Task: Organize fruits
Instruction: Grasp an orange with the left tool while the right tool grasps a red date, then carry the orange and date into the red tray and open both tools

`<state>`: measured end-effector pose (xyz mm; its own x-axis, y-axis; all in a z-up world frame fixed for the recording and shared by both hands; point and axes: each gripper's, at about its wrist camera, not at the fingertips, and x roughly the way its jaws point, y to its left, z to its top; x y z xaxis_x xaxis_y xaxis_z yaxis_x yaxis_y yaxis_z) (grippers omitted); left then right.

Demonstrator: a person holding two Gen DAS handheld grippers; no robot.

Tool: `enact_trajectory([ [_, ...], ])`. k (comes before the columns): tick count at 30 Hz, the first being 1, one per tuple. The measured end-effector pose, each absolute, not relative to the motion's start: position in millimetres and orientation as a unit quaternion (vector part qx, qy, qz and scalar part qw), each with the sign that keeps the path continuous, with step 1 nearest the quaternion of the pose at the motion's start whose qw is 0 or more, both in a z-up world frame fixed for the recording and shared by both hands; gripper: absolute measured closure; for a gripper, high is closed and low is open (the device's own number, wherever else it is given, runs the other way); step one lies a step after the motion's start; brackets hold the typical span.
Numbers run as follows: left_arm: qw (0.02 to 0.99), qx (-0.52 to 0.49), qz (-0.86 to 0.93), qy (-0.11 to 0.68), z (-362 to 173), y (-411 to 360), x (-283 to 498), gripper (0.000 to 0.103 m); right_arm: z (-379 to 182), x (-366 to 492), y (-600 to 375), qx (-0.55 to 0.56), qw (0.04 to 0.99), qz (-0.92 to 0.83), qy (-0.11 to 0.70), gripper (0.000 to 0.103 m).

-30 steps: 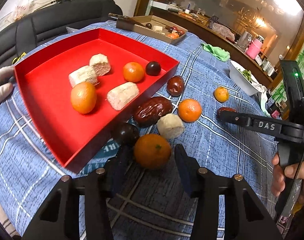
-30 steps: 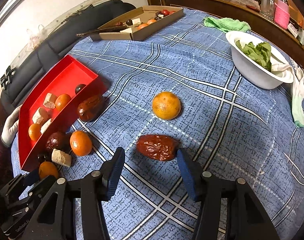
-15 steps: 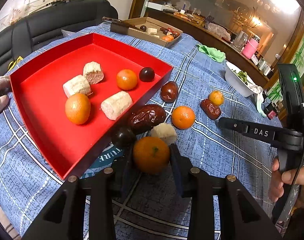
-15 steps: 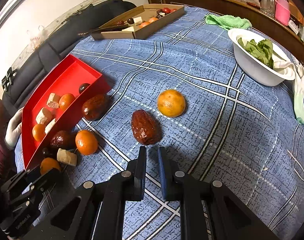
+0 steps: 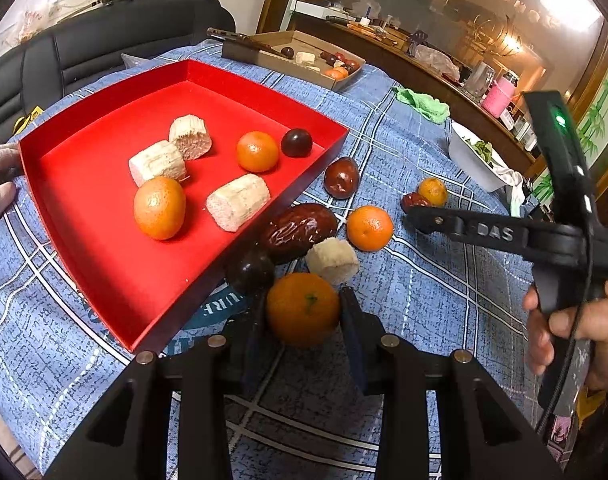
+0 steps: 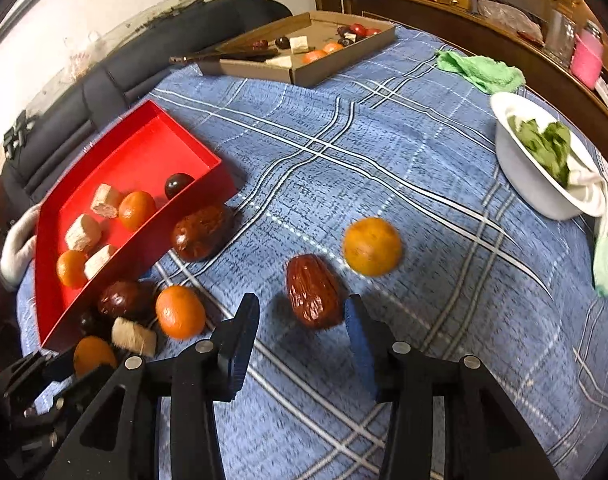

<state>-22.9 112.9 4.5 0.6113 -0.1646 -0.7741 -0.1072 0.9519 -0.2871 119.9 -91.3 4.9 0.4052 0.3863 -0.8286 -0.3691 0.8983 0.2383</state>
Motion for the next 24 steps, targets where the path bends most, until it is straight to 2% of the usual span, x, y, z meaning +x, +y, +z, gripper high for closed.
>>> enact_trajectory([
  [3,0.883,-0.153,-0.017,0.444,1.3,112.1,-21.1,0.068,-1.5,124.4,-85.2,0.001,0.834,0.217,0.508,0.059],
  [5,0.882,-0.151,-0.017,0.446,-0.3,111.6,-20.5,0.068,-2.1,123.7,-84.7,-0.002,0.836,0.214,0.506,0.072],
  [15,0.894,-0.161,-0.018,0.418,28.0,117.6,-18.0,0.068,27.9,108.8,-87.0,0.034,0.840,0.244,0.483,0.073],
  [24,0.906,-0.154,0.005,0.393,57.8,155.8,-5.1,0.068,61.9,110.2,-30.4,0.050,0.825,0.313,0.468,0.075],
])
